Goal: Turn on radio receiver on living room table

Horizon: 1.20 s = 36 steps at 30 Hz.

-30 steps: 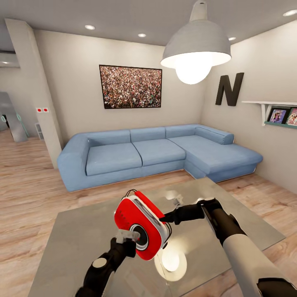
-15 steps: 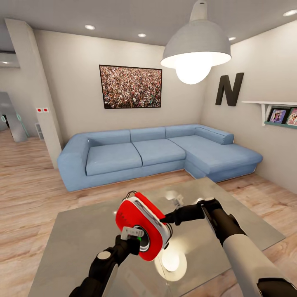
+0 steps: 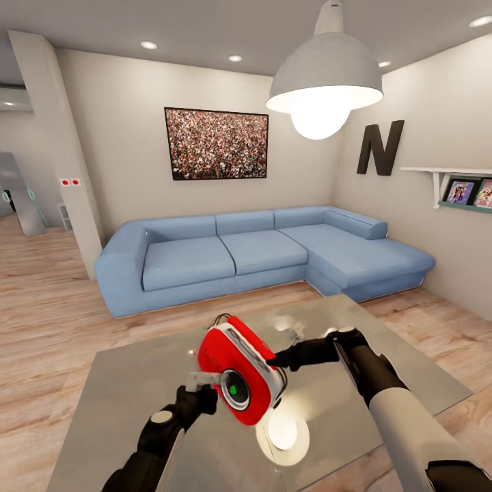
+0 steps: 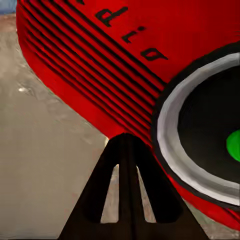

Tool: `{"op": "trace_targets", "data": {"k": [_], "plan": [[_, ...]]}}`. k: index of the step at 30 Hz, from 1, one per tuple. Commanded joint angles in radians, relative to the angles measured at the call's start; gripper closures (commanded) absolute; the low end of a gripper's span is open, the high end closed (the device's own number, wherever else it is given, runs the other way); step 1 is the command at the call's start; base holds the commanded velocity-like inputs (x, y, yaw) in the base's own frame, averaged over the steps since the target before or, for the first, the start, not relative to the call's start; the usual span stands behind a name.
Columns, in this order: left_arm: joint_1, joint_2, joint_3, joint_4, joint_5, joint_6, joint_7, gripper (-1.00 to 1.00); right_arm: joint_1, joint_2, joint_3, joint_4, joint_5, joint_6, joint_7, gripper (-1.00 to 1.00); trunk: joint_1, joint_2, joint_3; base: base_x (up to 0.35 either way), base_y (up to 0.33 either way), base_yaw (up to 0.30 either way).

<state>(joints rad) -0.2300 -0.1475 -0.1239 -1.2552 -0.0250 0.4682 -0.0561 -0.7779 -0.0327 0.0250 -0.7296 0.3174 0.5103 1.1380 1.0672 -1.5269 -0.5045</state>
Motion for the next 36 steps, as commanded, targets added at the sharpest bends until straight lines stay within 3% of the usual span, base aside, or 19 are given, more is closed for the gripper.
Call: {"op": "trace_targets", "data": {"k": [1,6,10,11,14,17,20,24,36], "plan": [[0.0,0.002,0.026,-0.001,0.001,0.0,0.008,1.0,0.0,0.001,0.0,-0.002,-0.011,0.009,-0.025,1.0,0.0,0.0,0.0,0.0,0.0,0.0],[0.0,0.015,0.158,0.0,-0.002,0.0,0.037,1.0,0.0,0.003,0.0,-0.002,-0.015,0.01,-0.185,1.0,0.0,0.0,0.0,0.0,0.0,0.0],[0.0,0.033,0.265,0.021,-0.001,-0.001,0.058,1.0,0.0,0.004,0.0,-0.002,-0.019,0.015,-0.27,1.0,0.0,0.0,0.0,0.0,0.0,0.0],[0.0,0.039,0.316,0.028,0.0,-0.002,0.06,1.0,0.0,0.004,0.0,-0.001,-0.02,0.018,-0.292,1.0,0.0,0.0,0.0,0.0,0.0,0.0],[0.0,0.043,0.421,0.035,0.0,-0.004,0.06,1.0,0.001,0.007,0.0,0.0,-0.021,0.022,-0.343,1.0,0.0,0.0,0.0,0.0,0.0,0.0],[0.0,0.045,0.483,0.045,0.0,-0.005,0.059,1.0,0.002,0.014,0.001,0.002,-0.021,0.026,-0.429,1.0,0.0,0.0,0.0,0.0,0.0,0.0],[0.0,0.056,0.511,0.086,0.0,-0.005,0.059,1.0,0.002,0.022,0.001,0.012,-0.024,0.029,-0.535,1.0,0.0,0.0,0.0,0.0,0.0,0.0],[0.001,0.071,0.516,0.108,0.002,-0.005,0.058,1.0,0.002,0.041,0.002,0.016,-0.024,0.07,-0.614,1.0,0.0,0.0,0.0,0.0,0.0,0.0],[0.0,0.074,0.523,0.113,0.009,-0.004,0.052,1.0,0.002,0.051,0.002,0.016,-0.021,0.098,-0.649,1.0,0.0,0.0,0.0,0.0,0.0,0.0]]}}
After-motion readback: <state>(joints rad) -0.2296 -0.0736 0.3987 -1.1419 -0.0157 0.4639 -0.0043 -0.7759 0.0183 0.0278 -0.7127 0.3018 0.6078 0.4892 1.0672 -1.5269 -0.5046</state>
